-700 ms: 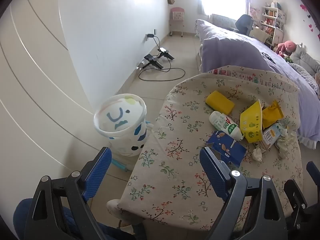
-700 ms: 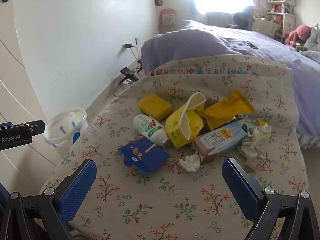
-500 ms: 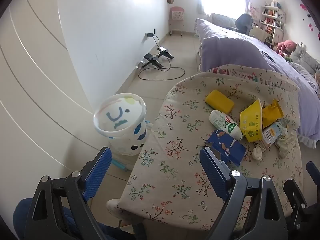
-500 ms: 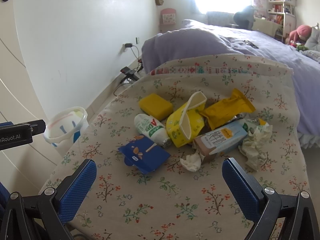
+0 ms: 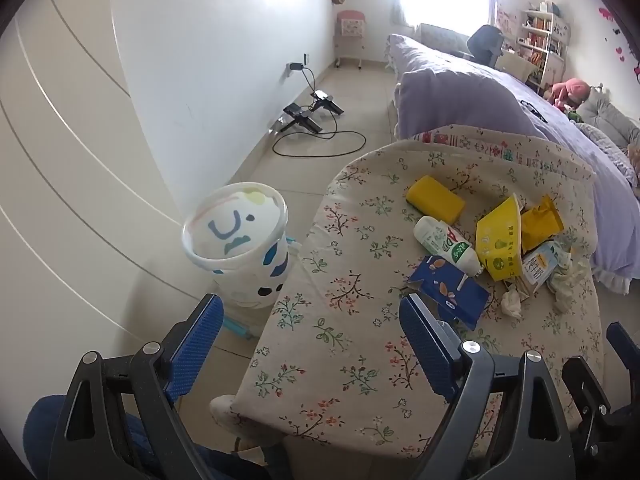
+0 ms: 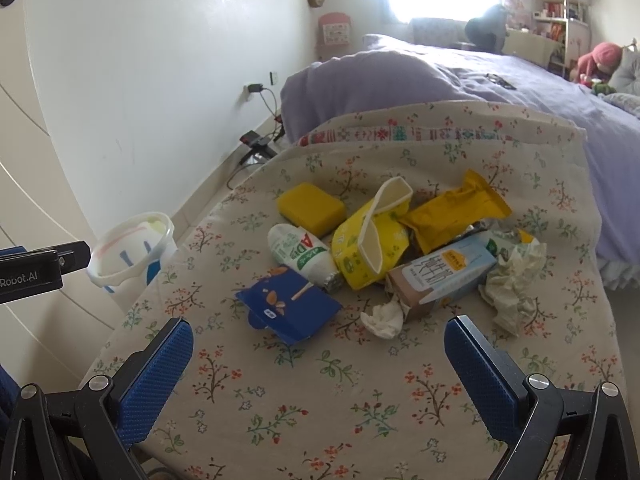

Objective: Collect trash
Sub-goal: 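Move both tools toward the trash pile on the floral table, then grasp the blue snack box with left tool while right tool grasps crumpled tissue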

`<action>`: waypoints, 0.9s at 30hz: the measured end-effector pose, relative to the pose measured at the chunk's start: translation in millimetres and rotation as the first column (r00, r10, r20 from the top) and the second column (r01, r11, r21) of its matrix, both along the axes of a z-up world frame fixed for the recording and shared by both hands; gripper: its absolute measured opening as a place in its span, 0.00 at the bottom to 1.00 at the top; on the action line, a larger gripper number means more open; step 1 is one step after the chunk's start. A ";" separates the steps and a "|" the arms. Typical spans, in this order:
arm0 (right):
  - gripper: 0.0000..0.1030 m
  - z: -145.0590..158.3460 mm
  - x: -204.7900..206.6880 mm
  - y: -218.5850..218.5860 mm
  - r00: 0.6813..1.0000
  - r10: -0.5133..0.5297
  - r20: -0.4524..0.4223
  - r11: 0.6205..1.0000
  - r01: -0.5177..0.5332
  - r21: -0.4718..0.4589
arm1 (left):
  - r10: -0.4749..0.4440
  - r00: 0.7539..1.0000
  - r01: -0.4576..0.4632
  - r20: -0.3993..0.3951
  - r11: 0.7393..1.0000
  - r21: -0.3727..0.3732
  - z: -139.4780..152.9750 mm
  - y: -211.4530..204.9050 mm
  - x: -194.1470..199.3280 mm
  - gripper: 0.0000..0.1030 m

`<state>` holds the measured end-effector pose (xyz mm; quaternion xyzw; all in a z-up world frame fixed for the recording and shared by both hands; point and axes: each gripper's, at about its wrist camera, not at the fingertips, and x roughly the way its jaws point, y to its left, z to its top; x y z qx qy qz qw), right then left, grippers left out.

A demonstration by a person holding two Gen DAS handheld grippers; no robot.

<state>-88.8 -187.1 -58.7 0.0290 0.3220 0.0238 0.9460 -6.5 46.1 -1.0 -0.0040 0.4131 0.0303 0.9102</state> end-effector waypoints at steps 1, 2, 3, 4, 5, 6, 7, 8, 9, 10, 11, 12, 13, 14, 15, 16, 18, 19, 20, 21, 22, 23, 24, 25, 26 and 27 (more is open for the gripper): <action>1.00 -0.2 0.1 0.1 1.000 0.001 0.004 1.000 -0.001 0.000 | -0.001 1.000 0.001 0.000 1.000 0.001 0.0 -0.3 0.0 0.89; 1.00 -0.1 0.6 0.5 1.000 0.002 0.008 1.000 -0.002 0.001 | -0.001 1.000 0.001 0.001 1.000 0.001 0.0 -0.6 -0.2 0.89; 1.00 -0.4 0.9 0.7 1.000 0.004 0.005 1.000 -0.004 0.002 | -0.002 1.000 0.002 0.002 1.000 0.001 0.1 -0.9 -0.4 0.89; 1.00 -0.7 1.1 1.0 1.000 0.004 0.001 1.000 -0.004 -0.001 | -0.003 1.000 0.003 0.002 1.000 0.002 -0.2 -1.0 -0.6 0.89; 1.00 -1.1 1.5 1.1 1.000 0.002 -0.005 1.000 -0.002 -0.002 | -0.003 1.000 0.003 0.001 1.000 0.002 -0.5 -1.1 -0.7 0.89; 1.00 -1.6 2.1 1.2 1.000 0.000 -0.006 1.000 0.000 -0.005 | -0.003 1.000 0.003 0.000 1.000 0.001 -0.6 -1.3 -0.9 0.89; 1.00 -2.0 2.5 1.0 1.000 -0.001 -0.001 1.000 0.001 -0.010 | -0.002 1.000 0.002 0.000 1.000 0.001 -0.7 -1.5 -0.8 0.89; 1.00 -2.3 2.7 0.5 1.000 -0.003 -0.002 1.000 0.003 -0.009 | -0.003 1.000 0.003 0.000 1.000 0.002 -0.8 -1.5 -0.7 0.89; 1.00 -2.5 2.5 0.4 1.000 -0.004 -0.005 1.000 0.004 -0.008 | -0.003 1.000 0.003 -0.001 1.000 0.003 -0.7 -0.7 -0.7 0.89; 1.00 -2.4 2.7 0.0 1.000 -0.006 -0.005 1.000 0.006 -0.006 | -0.003 1.000 0.003 -0.002 1.000 0.003 -0.9 -0.8 -0.5 0.89; 1.00 -2.4 2.1 -0.2 1.000 -0.007 -0.003 1.000 0.007 -0.007 | -0.005 1.000 0.005 -0.003 1.000 0.004 -1.2 -0.8 0.0 0.89; 1.00 -2.1 2.2 -0.4 1.000 -0.009 -0.004 1.000 0.009 -0.008 | -0.006 1.000 0.006 -0.005 1.000 0.005 -1.7 -1.1 0.1 0.89; 1.00 -2.0 2.2 -0.7 1.000 -0.012 -0.005 1.000 0.012 -0.008 | -0.008 1.000 0.008 -0.009 1.000 0.004 -2.2 -1.3 0.6 0.89; 1.00 -1.4 1.8 -1.5 1.000 -0.013 -0.012 1.000 0.013 0.000 | -0.009 1.000 0.009 -0.013 1.000 0.002 -3.1 -1.7 1.4 0.89; 1.00 -1.3 1.8 -2.2 1.000 -0.015 -0.011 1.000 0.015 0.001 | -0.010 1.000 0.010 -0.017 1.000 -0.001 -4.3 -2.4 2.7 0.89; 1.00 -1.1 2.1 -3.1 1.000 -0.020 -0.012 1.000 0.020 -0.001 | -0.014 1.000 0.014 -0.024 1.000 -0.009 -5.5 -2.5 4.5 0.89; 1.00 0.4 2.0 -5.7 1.000 -0.027 -0.012 1.000 0.027 -0.015 | -0.034 0.997 0.030 -0.065 0.998 -0.052 -8.9 -1.4 13.3 0.89; 1.00 1.8 2.0 -7.3 0.999 -0.032 -0.012 0.999 0.032 -0.020 | -0.051 0.993 0.042 -0.102 0.995 -0.092 -11.5 -0.5 20.6 0.89; 1.00 4.1 3.0 -9.3 0.999 -0.036 -0.014 0.999 0.035 -0.031 | -0.069 0.989 0.052 -0.133 0.990 -0.129 -13.5 -0.1 26.8 0.89; 1.00 7.8 5.2 -12.5 0.999 -0.034 -0.018 0.999 0.033 -0.036 | -0.086 0.983 0.059 -0.163 0.985 -0.164 -15.6 -0.7 33.4 0.89; 1.00 12.6 8.0 -17.0 0.999 -0.034 -0.031 0.999 0.032 -0.042 | -0.094 0.978 0.059 -0.188 0.981 -0.185 -17.2 -2.3 39.1 0.89; 1.00 20.3 11.8 -25.9 0.998 -0.044 -0.035 0.998 0.042 -0.049 | -0.100 0.974 0.058 -0.206 0.978 -0.200 -18.3 -5.8 44.1 0.89; 1.00 27.6 15.3 -37.1 0.998 -0.063 -0.028 0.997 0.062 -0.040 | -0.112 0.970 0.065 -0.218 0.975 -0.213 -19.3 -10.9 47.7 0.89; 1.00 35.0 18.6 -49.9 0.996 -0.086 -0.024 0.996 0.085 -0.038 | -0.130 0.963 0.077 -0.236 0.972 -0.222 -20.9 -17.2 52.1 0.89; 1.00 40.4 20.9 -59.7 0.994 -0.105 -0.011 0.993 0.105 -0.045 | -0.152 0.952 0.090 -0.265 0.968 -0.232 -23.6 -25.0 57.5 0.89; 1.00 46.0 26.8 -75.3 0.990 -0.138 -0.023 0.990 0.137 -0.040 | -0.173 0.940 0.100 -0.295 0.964 -0.247 -27.0 -33.8 63.5 0.89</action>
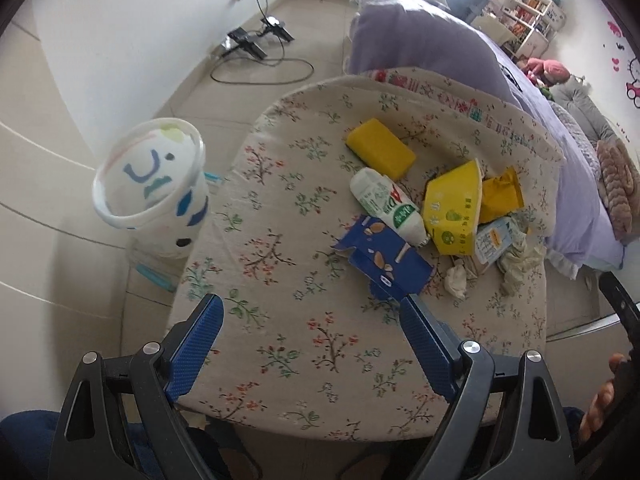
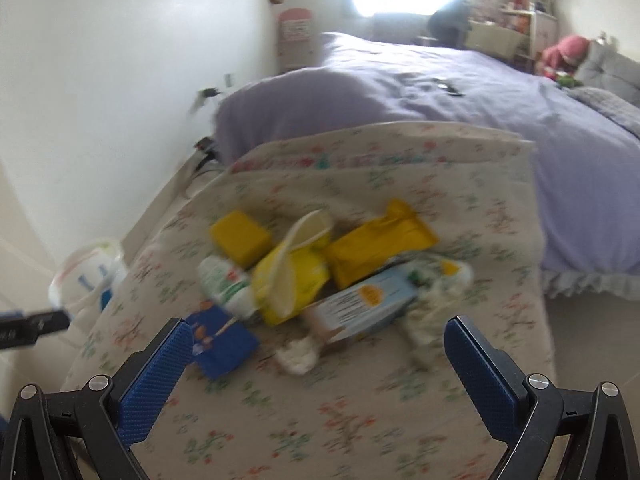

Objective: Collect trash
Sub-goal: 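Grasp the blue snack box with left tool while right tool grasps crumpled tissue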

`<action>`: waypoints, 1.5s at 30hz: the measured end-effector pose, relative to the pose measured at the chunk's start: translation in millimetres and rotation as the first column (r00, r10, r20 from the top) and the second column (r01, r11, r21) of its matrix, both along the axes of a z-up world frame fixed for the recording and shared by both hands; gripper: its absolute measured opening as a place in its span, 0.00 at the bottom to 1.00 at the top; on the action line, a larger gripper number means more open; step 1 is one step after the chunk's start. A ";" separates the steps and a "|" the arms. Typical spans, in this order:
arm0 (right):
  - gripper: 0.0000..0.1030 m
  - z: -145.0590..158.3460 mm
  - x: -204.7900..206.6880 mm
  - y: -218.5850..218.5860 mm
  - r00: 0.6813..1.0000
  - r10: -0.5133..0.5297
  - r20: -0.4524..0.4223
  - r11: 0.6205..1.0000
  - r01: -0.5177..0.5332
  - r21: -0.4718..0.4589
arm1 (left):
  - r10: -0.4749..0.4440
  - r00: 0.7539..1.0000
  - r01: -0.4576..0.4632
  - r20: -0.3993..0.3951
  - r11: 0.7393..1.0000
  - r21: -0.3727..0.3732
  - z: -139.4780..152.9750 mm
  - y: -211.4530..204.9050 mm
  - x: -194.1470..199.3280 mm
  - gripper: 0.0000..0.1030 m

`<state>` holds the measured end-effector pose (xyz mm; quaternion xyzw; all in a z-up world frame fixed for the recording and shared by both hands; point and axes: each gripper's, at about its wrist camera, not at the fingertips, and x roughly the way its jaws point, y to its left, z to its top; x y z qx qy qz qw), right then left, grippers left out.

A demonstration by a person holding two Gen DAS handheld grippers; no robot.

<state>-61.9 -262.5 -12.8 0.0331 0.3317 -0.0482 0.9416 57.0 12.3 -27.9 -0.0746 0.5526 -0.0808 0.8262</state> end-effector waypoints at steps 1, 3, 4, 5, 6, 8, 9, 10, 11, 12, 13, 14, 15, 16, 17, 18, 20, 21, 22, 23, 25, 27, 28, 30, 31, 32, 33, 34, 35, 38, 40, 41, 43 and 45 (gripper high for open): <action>1.00 3.2 5.9 -10.4 1.000 -0.021 -0.023 1.000 0.021 -0.007 | -0.012 1.000 0.012 -0.024 1.000 -0.010 -2.7 -6.8 4.5 0.89; 1.00 2.3 25.2 -36.3 0.994 -0.052 -0.100 0.998 0.055 0.024 | -0.041 0.996 0.040 -0.075 0.999 -0.014 -11.9 -24.6 15.8 0.89; 1.00 -1.2 36.2 -49.6 0.988 -0.060 -0.143 0.996 0.069 0.055 | -0.057 0.993 0.055 -0.107 0.998 -0.022 -18.2 -32.7 21.7 0.89; 1.00 -4.4 44.1 -59.2 0.983 -0.068 -0.173 0.994 0.082 0.077 | -0.071 0.986 0.065 -0.152 0.997 -0.045 -27.2 -39.7 27.8 0.89; 1.00 -11.3 54.9 -70.5 0.973 -0.074 -0.221 0.988 0.101 0.114 | -0.074 0.978 0.059 -0.197 0.995 -0.080 -37.4 -44.2 33.6 0.89; 1.00 -26.6 73.3 -90.1 0.947 -0.085 -0.308 0.975 0.143 0.172 | -0.061 0.967 0.024 -0.246 0.988 -0.150 -54.2 -46.9 42.4 0.88; 1.00 -34.1 78.2 -99.6 0.939 -0.093 -0.331 0.966 0.166 0.199 | -0.049 0.967 0.004 -0.251 0.984 -0.177 -60.9 -47.1 45.7 0.87; 1.00 -44.5 80.9 -110.0 0.930 -0.105 -0.352 0.951 0.197 0.237 | -0.037 0.967 -0.014 -0.253 0.981 -0.195 -66.4 -46.9 47.7 0.85; 1.00 -57.0 84.2 -117.1 0.922 -0.108 -0.371 0.934 0.222 0.281 | -0.027 0.967 -0.030 -0.255 0.976 -0.215 -71.4 -47.1 49.4 0.80; 1.00 -70.5 87.4 -123.4 0.908 -0.112 -0.404 0.915 0.253 0.315 | -0.021 0.965 -0.042 -0.260 0.971 -0.237 -76.5 -48.4 50.9 0.77; 0.99 -78.1 87.4 -128.8 0.893 -0.129 -0.432 0.904 0.285 0.318 | -0.019 0.963 -0.052 -0.267 0.965 -0.256 -81.5 -50.4 52.6 0.75; 0.98 -83.1 89.0 -135.2 0.890 -0.133 -0.437 0.895 0.297 0.333 | -0.018 0.962 -0.058 -0.273 0.962 -0.268 -86.1 -53.3 53.9 0.73; 0.98 -85.2 89.1 -139.5 0.888 -0.141 -0.438 0.887 0.309 0.342 | -0.019 0.961 -0.060 -0.276 0.960 -0.274 -90.2 -56.5 55.2 0.68; 0.98 -86.7 89.4 -143.5 0.886 -0.147 -0.439 0.877 0.322 0.357 | -0.019 0.960 -0.062 -0.281 0.959 -0.277 -93.3 -58.5 56.9 0.65; 0.98 -90.1 91.6 -147.5 0.888 -0.147 -0.436 0.868 0.327 0.374 | -0.018 0.959 -0.064 -0.281 0.957 -0.282 -96.1 -61.8 58.0 0.58; 0.97 -93.6 94.7 -148.9 0.885 -0.146 -0.443 0.859 0.335 0.386 | -0.015 0.960 -0.067 -0.278 0.956 -0.284 -98.4 -64.8 59.1 0.51; 0.93 -101.4 100.4 -147.0 0.875 -0.144 -0.462 0.859 0.342 0.381 | -0.008 0.962 -0.073 -0.272 0.955 -0.286 -101.7 -69.6 60.4 0.33; 0.91 -104.5 103.2 -144.4 0.870 -0.140 -0.473 0.861 0.343 0.376 | -0.012 0.962 -0.070 -0.272 0.954 -0.291 -103.7 -72.5 61.1 0.15; 0.90 -108.2 106.7 -143.5 0.868 -0.135 -0.478 0.862 0.341 0.375 | -0.023 0.962 -0.061 -0.271 0.952 -0.299 -106.3 -75.1 62.3 0.14; 0.88 -110.5 109.9 -141.8 0.867 -0.132 -0.481 0.865 0.337 0.371 | -0.030 0.964 -0.053 -0.263 0.951 -0.303 -105.3 -76.9 61.2 0.12; 0.86 -115.4 115.6 -138.6 0.861 -0.130 -0.492 0.873 0.335 0.355 | -0.042 0.973 -0.028 -0.227 0.954 -0.298 -98.1 -81.0 59.5 0.09; 0.81 -122.7 120.3 -137.5 0.853 -0.128 -0.506 0.877 0.335 0.344 | -0.061 0.980 0.001 -0.189 0.952 -0.306 -86.0 -81.0 54.5 0.03; 0.79 -126.1 121.7 -138.0 0.849 -0.130 -0.513 0.876 0.341 0.343 | -0.070 0.983 0.014 -0.171 0.951 -0.308 -80.8 -80.8 52.3 0.03; 0.70 -131.7 122.7 -141.1 0.840 -0.138 -0.525 0.872 0.355 0.338 | -0.080 0.987 0.036 -0.139 0.956 -0.292 -70.4 -78.7 48.4 0.03; 0.68 -133.1 122.8 -142.5 0.839 -0.141 -0.526 0.871 0.358 0.337 | -0.080 0.989 0.041 -0.125 0.958 -0.285 -65.3 -75.8 46.5 0.03; 0.64 -133.9 122.9 -143.6 0.839 -0.143 -0.524 0.870 0.359 0.338 | -0.078 0.991 0.043 -0.111 0.958 -0.283 -60.5 -72.1 45.4 0.03; 0.60 -134.1 122.9 -144.2 0.841 -0.143 -0.522 0.870 0.358 0.338 | -0.075 0.992 0.045 -0.098 0.959 -0.282 -57.6 -68.7 44.3 0.03; 0.58 -135.1 123.7 -143.4 0.841 -0.144 -0.521 0.874 0.356 0.332 | -0.072 0.994 0.045 -0.087 0.959 -0.280 -53.6 -64.9 43.3 0.03; 0.52 -136.3 124.5 -142.5 0.841 -0.146 -0.521 0.877 0.353 0.325 | -0.066 0.995 0.042 -0.078 0.960 -0.277 -50.0 -59.0 41.5 0.02; 0.28 -138.4 125.7 -147.3 0.851 -0.143 -0.506 0.873 0.349 0.341 | -0.046 0.996 0.024 -0.070 0.956 -0.292 -40.5 -34.8 37.5 0.02; 0.16 -130.7 119.5 -147.4 0.868 -0.154 -0.471 0.867 0.348 0.357 | -0.026 0.998 0.006 -0.061 0.952 -0.305 -30.7 -9.4 36.4 0.02; 0.15 -125.3 114.6 -146.8 0.875 -0.165 -0.455 0.865 0.350 0.359 | -0.014 0.999 -0.003 -0.052 0.951 -0.311 -26.0 4.8 35.9 0.02; 0.11 -111.9 100.6 -145.7 0.893 -0.185 -0.409 0.858 0.350 0.375 | 0.017 0.999 -0.027 -0.035 0.949 -0.313 -16.5 30.6 36.8 0.02; 0.11 -97.4 84.0 -144.2 0.915 -0.203 -0.350 0.854 0.340 0.393 | 0.051 0.998 -0.060 -0.034 0.941 -0.332 -7.8 57.4 41.5 0.02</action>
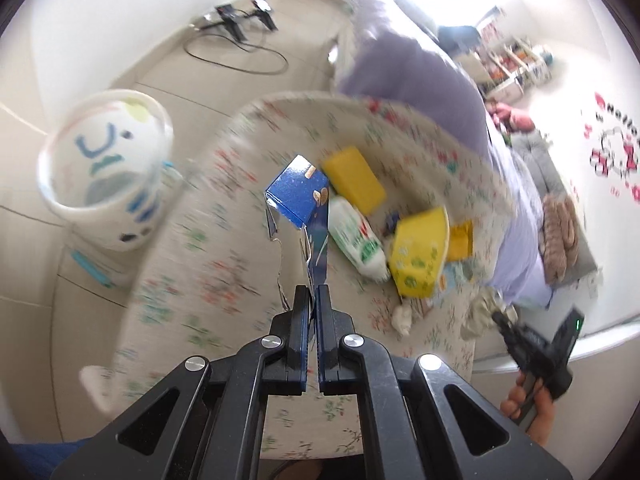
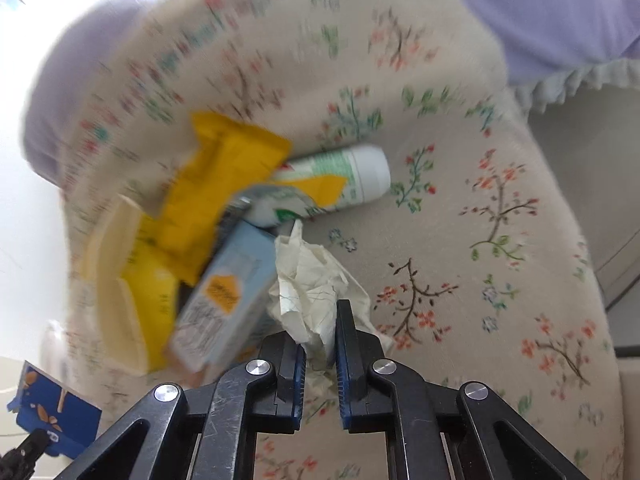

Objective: Collect trash
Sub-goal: 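Grasp the blue snack box with left tool while right tool grasps crumpled tissue, then carry blue box and tissue to the white bucket and open both tools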

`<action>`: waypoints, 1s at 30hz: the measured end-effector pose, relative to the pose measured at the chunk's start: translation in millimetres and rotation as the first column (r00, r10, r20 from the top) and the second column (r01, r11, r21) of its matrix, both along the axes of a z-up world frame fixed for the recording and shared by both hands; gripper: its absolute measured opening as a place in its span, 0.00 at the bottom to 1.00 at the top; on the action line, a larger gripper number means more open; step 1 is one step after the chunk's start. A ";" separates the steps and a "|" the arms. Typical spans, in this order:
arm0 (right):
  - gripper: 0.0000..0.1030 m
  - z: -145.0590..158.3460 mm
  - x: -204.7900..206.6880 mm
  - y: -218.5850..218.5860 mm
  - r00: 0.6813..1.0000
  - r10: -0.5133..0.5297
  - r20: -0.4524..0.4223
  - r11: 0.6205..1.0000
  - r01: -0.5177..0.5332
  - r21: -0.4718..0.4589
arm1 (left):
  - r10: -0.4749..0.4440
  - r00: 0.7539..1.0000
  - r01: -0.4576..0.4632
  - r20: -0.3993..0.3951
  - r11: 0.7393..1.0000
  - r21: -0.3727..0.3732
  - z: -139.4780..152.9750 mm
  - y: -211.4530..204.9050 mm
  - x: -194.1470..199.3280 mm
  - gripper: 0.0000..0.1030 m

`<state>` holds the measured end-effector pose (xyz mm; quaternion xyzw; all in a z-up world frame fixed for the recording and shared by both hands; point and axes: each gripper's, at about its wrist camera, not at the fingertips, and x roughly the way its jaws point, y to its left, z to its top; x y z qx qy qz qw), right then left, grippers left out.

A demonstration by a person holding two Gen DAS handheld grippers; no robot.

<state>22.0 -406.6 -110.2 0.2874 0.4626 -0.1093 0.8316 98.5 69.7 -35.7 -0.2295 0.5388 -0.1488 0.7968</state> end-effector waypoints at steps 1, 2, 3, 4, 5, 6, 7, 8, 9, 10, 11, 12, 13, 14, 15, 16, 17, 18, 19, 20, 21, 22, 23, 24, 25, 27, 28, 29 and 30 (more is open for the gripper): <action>0.11 2.8 -6.1 -0.6 1.000 -0.008 0.025 1.000 0.008 -0.005 | 0.018 1.000 -0.018 0.000 1.000 -0.008 4.5 12.2 2.6 0.02; 0.11 8.4 -12.7 0.7 0.999 -0.015 0.050 1.000 0.016 -0.007 | 0.042 0.999 -0.042 0.002 0.999 -0.009 8.9 26.0 5.8 0.03; 0.11 14.1 -17.2 0.6 0.997 -0.020 0.077 1.000 0.020 -0.001 | 0.073 0.997 -0.073 0.008 0.997 -0.003 14.0 40.7 8.2 0.03; 0.11 21.2 -22.1 0.9 0.993 -0.021 0.116 1.000 0.020 0.009 | 0.102 0.995 -0.102 0.014 0.995 0.002 18.5 55.4 10.7 0.03; 0.11 28.7 -23.8 4.5 0.990 -0.019 0.140 1.000 0.018 0.008 | 0.132 0.991 -0.132 0.019 0.991 0.008 22.4 71.5 14.1 0.03; 0.11 37.3 -26.6 9.5 0.984 -0.009 0.176 1.000 0.009 -0.003 | 0.153 0.988 -0.153 0.019 0.988 0.011 24.5 82.6 16.4 0.03; 0.11 43.5 -29.9 16.7 0.978 0.007 0.206 1.000 -0.005 -0.008 | 0.175 0.984 -0.175 0.015 0.984 0.015 26.3 96.3 20.6 0.03; 0.11 51.5 -33.3 24.5 0.970 0.028 0.241 1.000 -0.028 -0.004 | 0.191 0.981 -0.192 0.012 0.981 0.021 27.4 107.2 24.8 0.03; 0.11 59.5 -33.3 36.3 0.958 0.057 0.280 0.998 -0.060 0.003 | 0.209 0.978 -0.209 0.014 0.977 0.033 28.5 118.4 30.1 0.03; 0.11 66.6 -31.2 51.0 0.949 0.085 0.304 0.996 -0.089 -0.002 | 0.226 0.974 -0.227 0.018 0.973 0.046 28.8 129.9 35.0 0.03; 0.11 69.7 -29.2 61.7 0.942 0.109 0.319 0.994 -0.113 -0.009 | 0.247 0.969 -0.248 0.021 0.967 0.056 27.3 140.6 40.3 0.03; 0.11 74.4 -24.6 76.5 0.932 0.140 0.333 0.990 -0.144 -0.012 | 0.268 0.963 -0.268 0.018 0.961 0.060 23.5 150.5 45.5 0.03; 0.11 78.1 -16.4 95.2 0.921 0.178 0.346 0.982 -0.187 -0.007 | 0.282 0.959 -0.282 0.010 0.957 0.062 18.3 158.5 49.5 0.03; 0.11 80.4 -9.6 107.8 0.914 0.205 0.350 0.976 -0.219 0.001 | 0.292 0.957 -0.291 -0.003 0.955 0.065 11.4 166.0 54.3 0.03; 0.11 80.4 -0.2 126.4 0.904 0.243 0.350 0.965 -0.263 0.008 | 0.304 0.953 -0.302 -0.018 0.950 0.075 4.0 172.5 58.9 0.03; 0.11 78.3 11.0 147.5 0.894 0.285 0.346 0.951 -0.308 0.013 | 0.316 0.948 -0.312 -0.030 0.945 0.093 -2.7 177.7 62.8 0.03; 0.11 74.6 21.8 166.9 0.886 0.319 0.338 0.939 -0.344 0.017 | 0.325 0.945 -0.319 -0.045 0.942 0.107 -8.9 182.4 66.7 0.03; 0.11 70.8 32.3 187.7 0.876 0.354 0.327 0.925 -0.380 0.016 | 0.331 0.942 -0.324 -0.056 0.940 0.105 -13.9 186.9 70.6 0.03; 0.11 66.3 42.2 210.0 0.865 0.390 0.316 0.909 -0.416 0.015 | 0.338 0.939 -0.331 -0.062 0.938 0.099 -17.8 191.0 73.5 0.03; 0.11 60.7 51.7 230.2 0.854 0.422 0.306 0.894 -0.448 0.017 | 0.344 0.937 -0.337 -0.066 0.936 0.102 -21.5 194.8 76.7 0.03; 0.11 55.3 60.9 249.7 0.844 0.447 0.298 0.880 -0.474 0.023 | 0.350 0.934 -0.342 -0.068 0.934 0.109 -25.0 198.8 79.7 0.03; 0.11 48.1 72.3 269.0 0.835 0.467 0.290 0.867 -0.498 0.037 | 0.358 0.931 -0.348 -0.074 0.930 0.114 -28.6 202.0 82.4 0.03; 0.11 40.9 81.7 284.8 0.830 0.480 0.283 0.856 -0.514 0.057 | 0.362 0.928 -0.352 -0.084 0.929 0.113 -33.1 205.3 85.2 0.03; 0.11 32.4 94.7 302.4 0.829 0.489 0.273 0.845 -0.528 0.089 | 0.364 0.927 -0.354 -0.093 0.929 0.110 -36.7 205.7 87.0 0.03; 0.11 26.4 104.6 314.8 0.828 0.494 0.267 0.837 -0.536 0.114 | 0.367 0.925 -0.357 -0.100 0.928 0.109 -40.3 207.2 88.7 0.03; 0.11 16.2 122.9 341.5 0.819 0.511 0.260 0.818 -0.556 0.144 | 0.369 0.923 -0.356 -0.109 0.926 0.126 -45.9 204.8 92.1 0.03; 0.11 12.6 133.1 356.6 0.813 0.523 0.257 0.811 -0.567 0.145 | 0.374 0.921 -0.361 -0.110 0.924 0.123 -47.5 205.6 93.3 0.03; 0.11 9.1 140.7 367.0 0.808 0.533 0.252 0.804 -0.576 0.146 | 0.379 0.919 -0.366 -0.106 0.922 0.123 -47.7 206.3 94.7 0.03; 0.11 6.6 150.6 381.4 0.801 0.546 0.246 0.796 -0.588 0.148 | 0.381 0.919 -0.368 -0.100 0.921 0.132 -46.9 205.2 96.3 0.03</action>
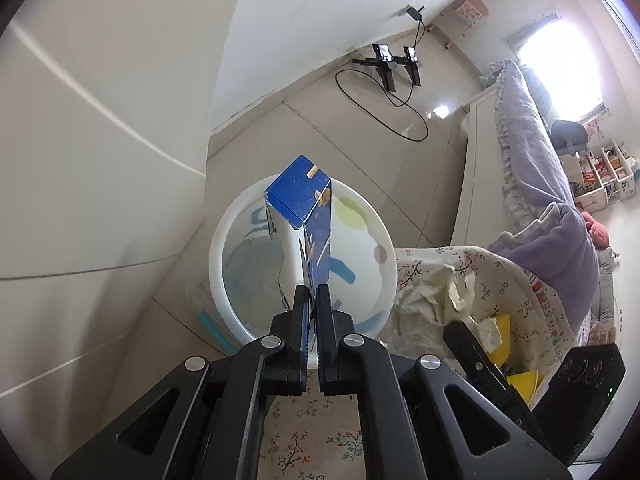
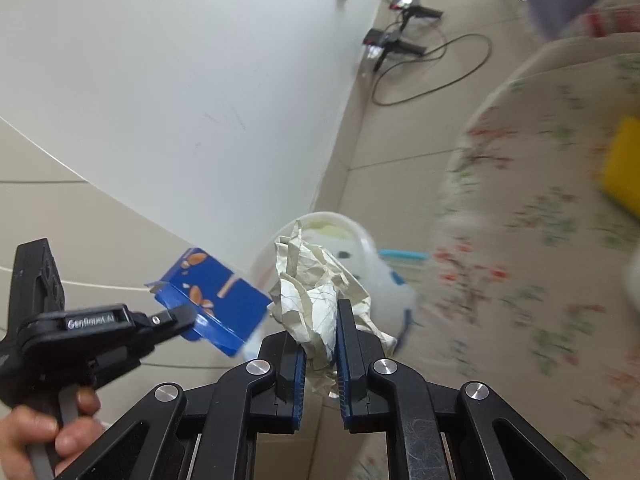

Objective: Collect trash
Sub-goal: 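Carry blue box and tissue to the white bucket and open both tools, then grasp the white AD bottle with left tool while right tool grasps milk carton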

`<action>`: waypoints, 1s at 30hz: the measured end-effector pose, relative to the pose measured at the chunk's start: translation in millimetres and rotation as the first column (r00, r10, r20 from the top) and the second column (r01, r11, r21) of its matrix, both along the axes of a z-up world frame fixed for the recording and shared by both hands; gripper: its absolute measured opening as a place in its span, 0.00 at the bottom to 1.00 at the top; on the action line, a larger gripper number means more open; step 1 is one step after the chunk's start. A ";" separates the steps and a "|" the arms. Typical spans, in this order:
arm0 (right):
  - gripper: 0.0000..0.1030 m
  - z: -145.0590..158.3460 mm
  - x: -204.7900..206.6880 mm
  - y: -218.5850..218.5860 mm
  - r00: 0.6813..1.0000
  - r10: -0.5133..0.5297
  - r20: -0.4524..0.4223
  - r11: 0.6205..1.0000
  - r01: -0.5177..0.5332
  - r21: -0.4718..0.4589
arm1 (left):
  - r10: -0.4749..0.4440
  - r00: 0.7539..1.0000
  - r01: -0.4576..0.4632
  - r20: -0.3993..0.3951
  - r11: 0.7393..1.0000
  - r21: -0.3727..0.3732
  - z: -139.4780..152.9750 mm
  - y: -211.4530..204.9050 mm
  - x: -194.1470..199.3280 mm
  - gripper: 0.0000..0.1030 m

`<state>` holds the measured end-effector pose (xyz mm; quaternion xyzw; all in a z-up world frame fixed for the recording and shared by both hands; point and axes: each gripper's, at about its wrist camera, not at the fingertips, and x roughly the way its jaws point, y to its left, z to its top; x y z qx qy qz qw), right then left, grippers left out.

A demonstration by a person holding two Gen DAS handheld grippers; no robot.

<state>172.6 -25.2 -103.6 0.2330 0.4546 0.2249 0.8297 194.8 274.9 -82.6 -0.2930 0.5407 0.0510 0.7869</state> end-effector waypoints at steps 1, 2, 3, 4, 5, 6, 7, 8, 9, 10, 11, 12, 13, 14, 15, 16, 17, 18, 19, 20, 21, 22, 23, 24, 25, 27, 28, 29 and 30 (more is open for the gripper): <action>0.12 -0.7 6.5 10.9 1.000 0.010 -0.005 1.000 -0.010 -0.005 | 0.000 1.000 0.000 0.002 1.000 0.010 0.9 -0.5 1.1 0.03; 0.12 -5.2 15.7 17.5 1.000 0.016 -0.011 1.000 -0.016 -0.013 | 0.001 1.000 -0.001 0.003 1.000 0.015 0.3 -1.5 3.1 0.03; 0.12 -6.3 23.7 25.8 1.000 0.023 -0.015 0.999 -0.023 -0.023 | 0.002 1.000 -0.002 0.001 1.000 0.013 -0.7 -1.9 4.9 0.03; 0.13 -7.4 31.5 35.2 0.999 0.033 -0.017 0.999 -0.033 -0.035 | 0.004 1.000 -0.004 -0.002 1.000 0.012 -1.5 -2.2 6.6 0.03; 0.14 -8.1 34.1 43.2 0.999 0.041 -0.013 0.998 -0.042 -0.049 | 0.009 1.000 -0.009 -0.006 1.000 0.017 -2.3 -1.4 7.8 0.05; 0.15 -8.0 39.7 52.0 0.999 0.049 -0.008 0.996 -0.049 -0.069 | 0.013 1.000 -0.013 -0.014 0.999 0.033 -1.8 -1.5 9.4 0.06; 0.15 -10.1 43.7 56.6 0.999 0.054 -0.005 0.995 -0.054 -0.086 | 0.020 1.000 -0.019 -0.020 0.998 0.053 -0.5 -1.3 9.8 0.08; 0.15 -10.9 45.4 62.0 0.998 0.061 -0.001 0.993 -0.060 -0.103 | 0.030 0.999 -0.028 -0.024 0.997 0.071 0.1 0.0 9.8 0.14; 0.19 -12.7 48.3 68.6 0.997 0.073 0.001 0.990 -0.072 -0.122 | 0.042 0.999 -0.040 -0.025 0.996 0.079 0.8 1.7 9.4 0.23; 0.23 -19.1 47.6 70.8 0.996 0.085 -0.002 0.986 -0.084 -0.143 | 0.052 0.998 -0.050 -0.021 0.996 0.076 1.1 3.2 8.9 0.27; 0.36 -23.7 45.8 73.5 0.995 0.096 -0.005 0.982 -0.096 -0.160 | 0.061 0.998 -0.060 -0.014 0.996 0.069 1.6 4.9 7.8 0.31; 0.51 -23.2 43.0 77.4 0.995 0.099 -0.002 0.980 -0.098 -0.173 | 0.066 0.998 -0.065 -0.010 0.996 0.065 2.2 5.8 7.2 0.32; 0.57 -24.8 39.9 76.1 0.995 0.099 0.005 0.979 -0.096 -0.180 | 0.067 0.998 -0.067 -0.008 0.996 0.065 3.2 5.4 6.7 0.32; 0.62 -24.7 35.6 72.7 0.995 0.097 0.017 0.979 -0.092 -0.184 | 0.067 0.998 -0.066 -0.006 0.996 0.067 4.3 4.4 6.6 0.32; 0.63 -24.0 31.8 69.3 0.995 0.093 0.023 0.978 -0.088 -0.189 | 0.065 0.998 -0.065 -0.005 0.996 0.068 5.1 2.6 6.9 0.32; 0.63 -22.8 27.8 64.3 0.996 0.089 0.024 0.979 -0.083 -0.188 | 0.063 0.998 -0.063 -0.002 0.996 0.069 6.1 0.8 6.8 0.32; 0.63 -22.0 23.9 57.7 0.996 0.085 0.023 0.980 -0.079 -0.185 | 0.058 0.998 -0.058 0.001 0.996 0.071 7.6 -1.8 7.2 0.32; 0.63 -19.1 19.3 50.9 0.997 0.078 0.022 0.981 -0.073 -0.182 | 0.052 0.999 -0.052 0.004 0.996 0.073 9.3 -4.7 7.7 0.32; 0.63 -14.7 15.1 42.5 0.997 0.069 0.026 0.981 -0.063 -0.182 | 0.045 0.999 -0.046 0.009 0.996 0.075 11.5 -9.6 9.4 0.32; 0.66 -10.2 16.9 34.1 0.998 0.058 0.032 0.981 -0.051 -0.188 | 0.036 0.999 -0.037 0.017 0.996 0.076 14.0 -13.8 9.2 0.32; 0.68 -4.0 12.4 24.7 0.998 0.046 0.046 0.979 -0.035 -0.200 | 0.026 0.999 -0.027 0.024 0.997 0.078 17.1 -18.5 9.0 0.32; 0.70 6.1 3.7 12.0 0.997 0.031 0.076 0.976 -0.013 -0.219 | 0.014 0.999 -0.016 0.034 0.997 0.081 20.4 -24.9 8.8 0.32; 0.73 15.5 0.9 0.9 0.994 0.018 0.106 0.971 0.008 -0.241 | 0.002 0.999 -0.005 0.044 0.996 0.086 23.2 -31.5 9.3 0.32; 0.76 27.5 -8.6 -10.8 0.990 0.006 0.144 0.962 0.033 -0.270 | -0.015 0.998 0.010 0.053 0.995 0.100 26.9 -40.5 10.1 0.32; 0.77 38.9 -14.0 -20.4 0.984 -0.001 0.180 0.952 0.056 -0.301 | -0.034 0.998 0.027 0.060 0.993 0.117 30.4 -50.7 11.3 0.32; 0.84 67.5 -32.6 -42.0 0.960 -0.001 0.279 0.915 0.114 -0.387 | -0.077 0.995 0.066 0.068 0.987 0.145 34.8 -72.0 12.3 0.32; 0.86 80.4 -42.6 -50.5 0.946 0.006 0.324 0.896 0.139 -0.422 | -0.099 0.993 0.088 0.070 0.985 0.150 36.4 -83.8 13.0 0.32; 0.91 95.0 -53.9 -60.3 0.928 0.013 0.373 0.874 0.171 -0.456 | -0.131 0.989 0.119 0.074 0.982 0.148 38.4 -100.4 13.4 0.33; 0.97 108.5 -65.4 -70.6 0.910 0.013 0.414 0.853 0.206 -0.480 | -0.156 0.985 0.144 0.078 0.979 0.143 39.6 -113.5 13.5 0.34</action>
